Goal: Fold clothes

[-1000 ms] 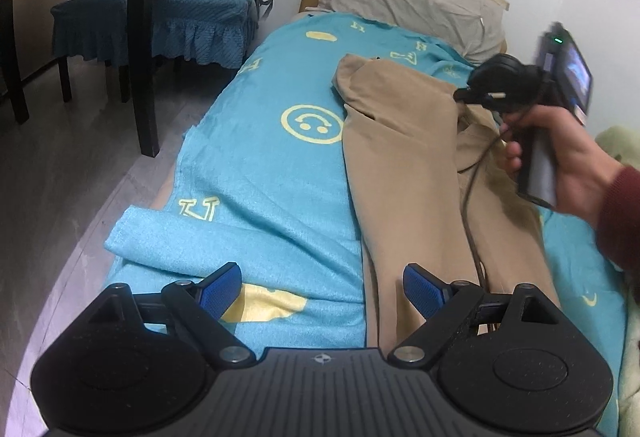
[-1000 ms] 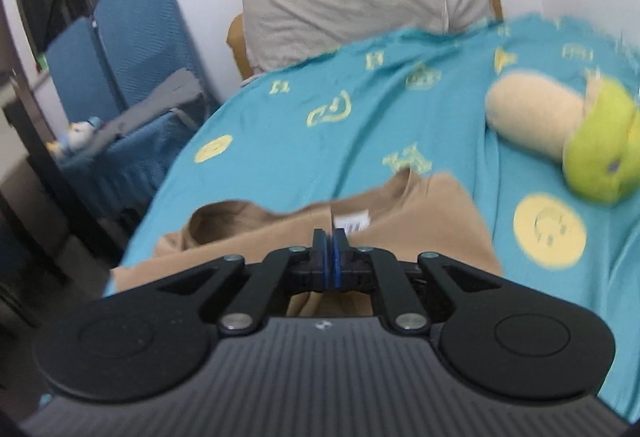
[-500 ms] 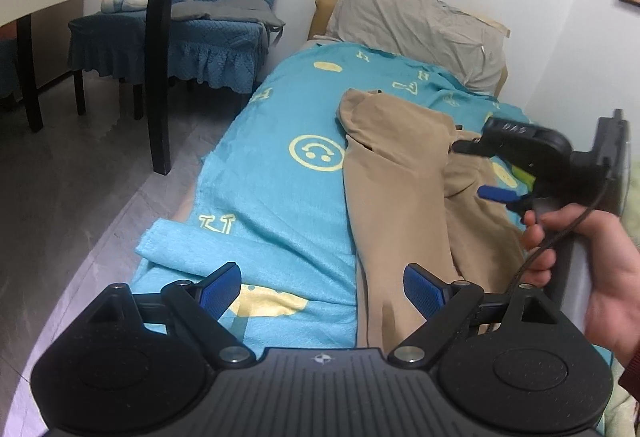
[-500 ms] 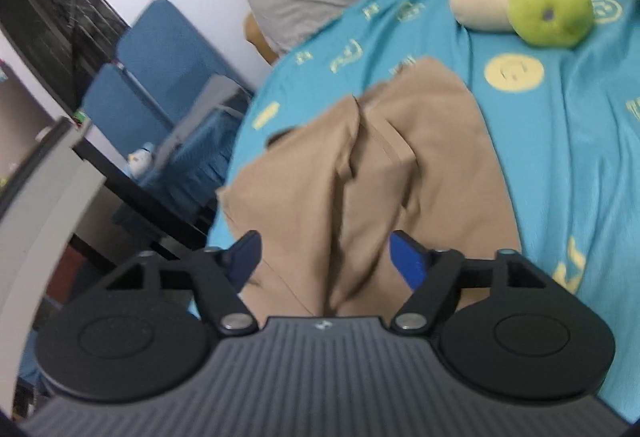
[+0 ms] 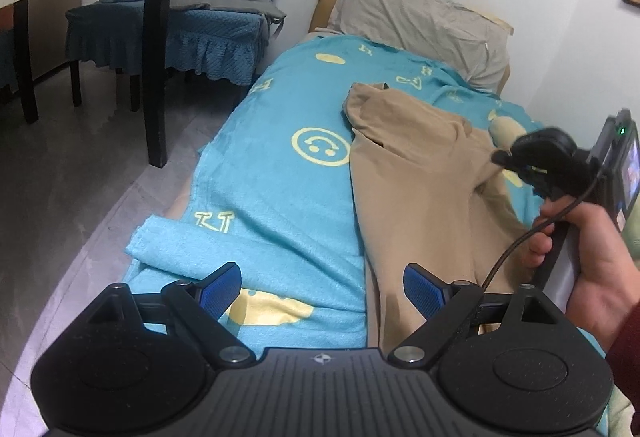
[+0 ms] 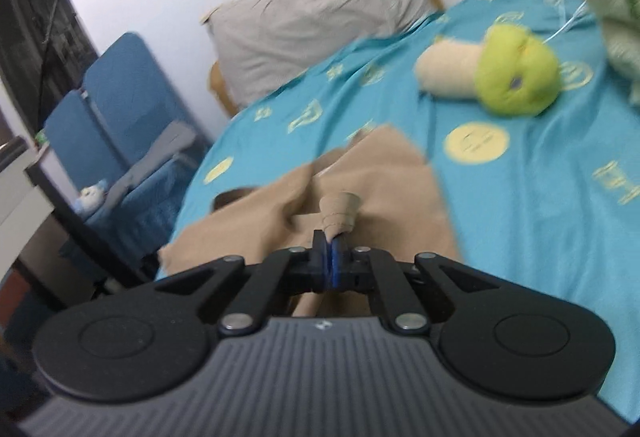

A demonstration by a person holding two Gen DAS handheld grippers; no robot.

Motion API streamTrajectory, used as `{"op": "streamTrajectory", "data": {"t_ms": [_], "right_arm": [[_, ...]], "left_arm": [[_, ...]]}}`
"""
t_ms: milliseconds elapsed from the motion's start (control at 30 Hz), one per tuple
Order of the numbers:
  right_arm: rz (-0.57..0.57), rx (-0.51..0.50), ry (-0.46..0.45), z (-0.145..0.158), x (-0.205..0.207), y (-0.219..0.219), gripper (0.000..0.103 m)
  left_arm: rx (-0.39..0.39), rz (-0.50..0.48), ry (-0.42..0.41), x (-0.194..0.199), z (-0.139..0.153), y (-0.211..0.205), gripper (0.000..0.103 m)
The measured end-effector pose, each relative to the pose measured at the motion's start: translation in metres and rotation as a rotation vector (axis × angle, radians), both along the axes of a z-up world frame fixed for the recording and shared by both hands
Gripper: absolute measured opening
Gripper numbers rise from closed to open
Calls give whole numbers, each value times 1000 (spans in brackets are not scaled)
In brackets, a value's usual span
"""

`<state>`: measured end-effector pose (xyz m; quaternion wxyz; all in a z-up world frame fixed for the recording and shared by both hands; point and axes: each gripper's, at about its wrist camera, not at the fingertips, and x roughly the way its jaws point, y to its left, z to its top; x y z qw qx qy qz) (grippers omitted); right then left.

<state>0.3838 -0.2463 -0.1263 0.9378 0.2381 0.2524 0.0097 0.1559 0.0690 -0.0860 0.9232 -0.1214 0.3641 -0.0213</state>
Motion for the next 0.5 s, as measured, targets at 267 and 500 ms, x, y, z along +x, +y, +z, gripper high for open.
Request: {"op": "streamTrajectory", "data": {"t_ms": [267, 500], "right_arm": [[41, 44, 132, 5, -14, -20, 8], [161, -1, 152, 63, -105, -14, 29]], "left_arm": [[-55, -26, 60, 10, -10, 2, 90], [-114, -85, 84, 1, -2, 1, 90]]}}
